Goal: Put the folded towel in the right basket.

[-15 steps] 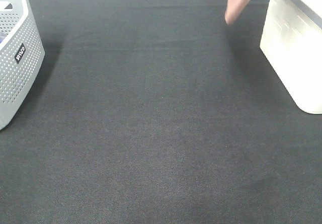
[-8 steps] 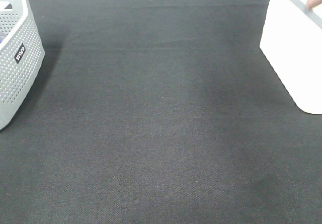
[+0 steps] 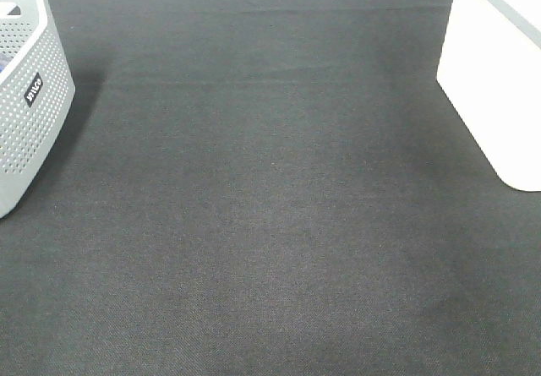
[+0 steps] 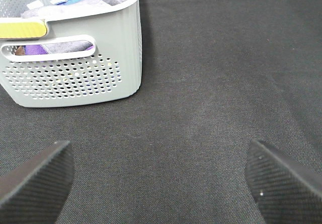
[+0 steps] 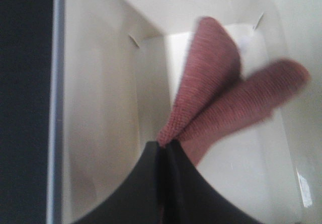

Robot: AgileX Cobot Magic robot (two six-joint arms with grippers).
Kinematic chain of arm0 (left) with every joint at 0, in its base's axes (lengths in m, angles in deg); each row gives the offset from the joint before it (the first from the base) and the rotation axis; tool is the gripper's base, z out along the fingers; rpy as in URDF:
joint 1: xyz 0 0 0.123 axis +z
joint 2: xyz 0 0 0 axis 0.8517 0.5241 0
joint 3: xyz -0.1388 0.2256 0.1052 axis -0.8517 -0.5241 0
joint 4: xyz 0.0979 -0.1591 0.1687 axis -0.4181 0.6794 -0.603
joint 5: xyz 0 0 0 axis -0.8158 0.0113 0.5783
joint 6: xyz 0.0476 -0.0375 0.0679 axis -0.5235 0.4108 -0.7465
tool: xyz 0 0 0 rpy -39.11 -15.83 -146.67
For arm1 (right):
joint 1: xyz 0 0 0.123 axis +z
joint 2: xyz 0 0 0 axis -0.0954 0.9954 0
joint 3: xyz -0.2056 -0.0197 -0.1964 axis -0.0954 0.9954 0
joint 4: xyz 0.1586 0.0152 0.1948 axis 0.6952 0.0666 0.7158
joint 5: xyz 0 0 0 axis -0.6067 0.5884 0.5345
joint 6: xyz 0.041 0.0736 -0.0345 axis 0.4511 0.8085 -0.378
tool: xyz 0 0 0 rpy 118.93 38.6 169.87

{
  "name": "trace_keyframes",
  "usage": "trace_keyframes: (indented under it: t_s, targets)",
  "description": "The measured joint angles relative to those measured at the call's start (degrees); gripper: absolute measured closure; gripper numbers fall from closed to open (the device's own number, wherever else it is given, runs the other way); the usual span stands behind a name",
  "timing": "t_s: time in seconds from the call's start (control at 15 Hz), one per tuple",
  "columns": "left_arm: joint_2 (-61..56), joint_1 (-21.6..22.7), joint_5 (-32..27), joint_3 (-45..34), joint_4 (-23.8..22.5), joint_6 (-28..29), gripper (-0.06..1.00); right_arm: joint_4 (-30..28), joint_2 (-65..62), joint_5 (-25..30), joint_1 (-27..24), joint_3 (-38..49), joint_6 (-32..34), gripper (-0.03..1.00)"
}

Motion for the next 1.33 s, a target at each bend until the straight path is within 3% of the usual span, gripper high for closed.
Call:
trace_keyframes:
  t_s: [0.07, 0.2, 0.4, 0.47, 0.53, 0.93, 1.2, 1.33]
  targets:
    - [0.00, 0.00, 0.00, 0.00, 0.00, 0.00, 0.07, -1.03, 1.03, 0.06, 0.00, 0.23, 1.32, 0.97]
    - [0.00, 0.00, 0.00, 0.00, 0.00, 0.00, 0.07, -2.52, 1.83, 0.06, 0.00, 0.46, 4.93, 0.83]
    - [0.00, 0.00, 0.00, 0.00, 0.00, 0.00, 0.07, -2.64, 0.80, 0.00, 0.46, 0.46, 7.39, 0.36]
    - [0.00, 0.00, 0.00, 0.00, 0.00, 0.00, 0.07, -2.64, -0.17, 0.00, 1.20, 0.46, 7.16, 0.24]
    - [0.00, 0.00, 0.00, 0.00, 0.00, 0.00, 0.07, -2.64, -1.32, 0.00, 2.58, 0.46, 6.88, 0.18]
    - [0.00, 0.00, 0.00, 0.00, 0.00, 0.00, 0.07, -3.21, -6.99, 0.06, 15.87, 0.34, 7.05, 0.14]
    - [0.00, 0.00, 0.00, 0.00, 0.00, 0.00, 0.07, -3.61, -9.57, 0.00, 19.31, 3.32, 8.14, 0.14]
    - [0.00, 0.00, 0.00, 0.00, 0.00, 0.00, 0.07, -5.10, -13.58, 0.00, 20.23, 9.22, 8.65, 0.14]
